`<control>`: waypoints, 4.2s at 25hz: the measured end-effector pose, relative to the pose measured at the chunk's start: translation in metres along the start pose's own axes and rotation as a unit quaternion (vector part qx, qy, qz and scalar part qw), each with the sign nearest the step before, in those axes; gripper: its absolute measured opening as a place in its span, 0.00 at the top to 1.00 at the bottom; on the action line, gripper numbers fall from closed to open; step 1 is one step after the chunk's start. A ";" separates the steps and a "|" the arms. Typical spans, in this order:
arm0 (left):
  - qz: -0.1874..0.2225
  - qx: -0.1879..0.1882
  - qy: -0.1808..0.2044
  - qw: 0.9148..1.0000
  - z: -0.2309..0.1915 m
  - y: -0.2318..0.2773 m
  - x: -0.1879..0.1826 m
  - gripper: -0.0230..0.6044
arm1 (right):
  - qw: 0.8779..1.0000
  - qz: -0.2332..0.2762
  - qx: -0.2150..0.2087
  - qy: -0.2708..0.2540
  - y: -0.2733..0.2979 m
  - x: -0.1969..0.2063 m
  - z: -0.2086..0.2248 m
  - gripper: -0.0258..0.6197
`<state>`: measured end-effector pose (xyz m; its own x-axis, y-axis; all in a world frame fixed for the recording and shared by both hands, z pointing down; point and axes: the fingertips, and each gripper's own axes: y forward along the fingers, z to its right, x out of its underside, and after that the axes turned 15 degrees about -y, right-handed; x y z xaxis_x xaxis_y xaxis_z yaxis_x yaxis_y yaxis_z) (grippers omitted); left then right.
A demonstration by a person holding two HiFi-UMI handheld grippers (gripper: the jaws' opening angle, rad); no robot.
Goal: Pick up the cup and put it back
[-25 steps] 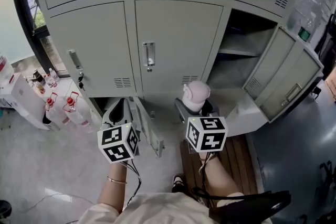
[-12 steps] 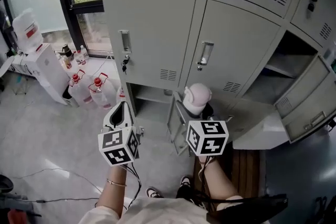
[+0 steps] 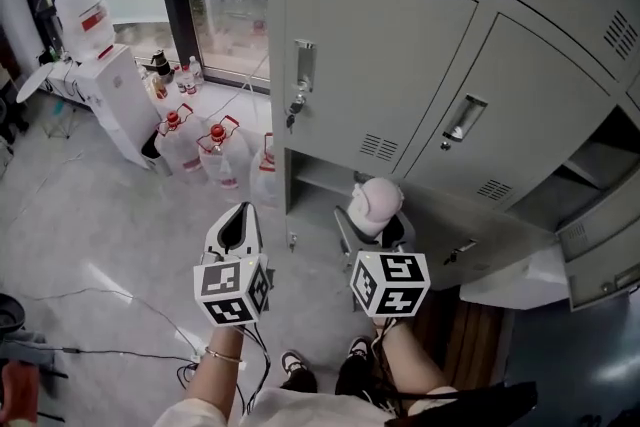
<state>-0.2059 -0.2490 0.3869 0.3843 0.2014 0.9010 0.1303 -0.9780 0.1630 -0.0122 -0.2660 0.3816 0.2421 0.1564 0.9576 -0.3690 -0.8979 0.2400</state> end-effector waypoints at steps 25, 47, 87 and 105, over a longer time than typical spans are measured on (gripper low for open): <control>-0.073 -0.032 -0.031 0.996 -0.108 0.045 0.191 0.96 | 0.998 -0.052 -0.038 0.001 0.079 0.195 -0.066 0.43; -0.079 -0.037 -0.033 0.996 -0.144 0.069 0.266 0.96 | 0.998 -0.051 -0.036 0.003 0.114 0.268 -0.073 0.43; -0.107 0.002 -0.042 0.993 -0.156 0.120 0.265 0.96 | 0.996 0.014 0.067 -0.060 0.292 0.193 0.019 0.43; -0.103 -0.007 -0.043 0.994 -0.170 0.116 0.268 0.96 | 0.993 -0.032 0.097 -0.055 0.332 0.206 0.050 0.43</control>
<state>-0.2430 -0.3174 0.7155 0.4271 0.4017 0.8101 0.2019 -0.9157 0.3476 -0.0404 -0.5528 0.6504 0.3603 0.1788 0.9155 -0.1726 -0.9517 0.2538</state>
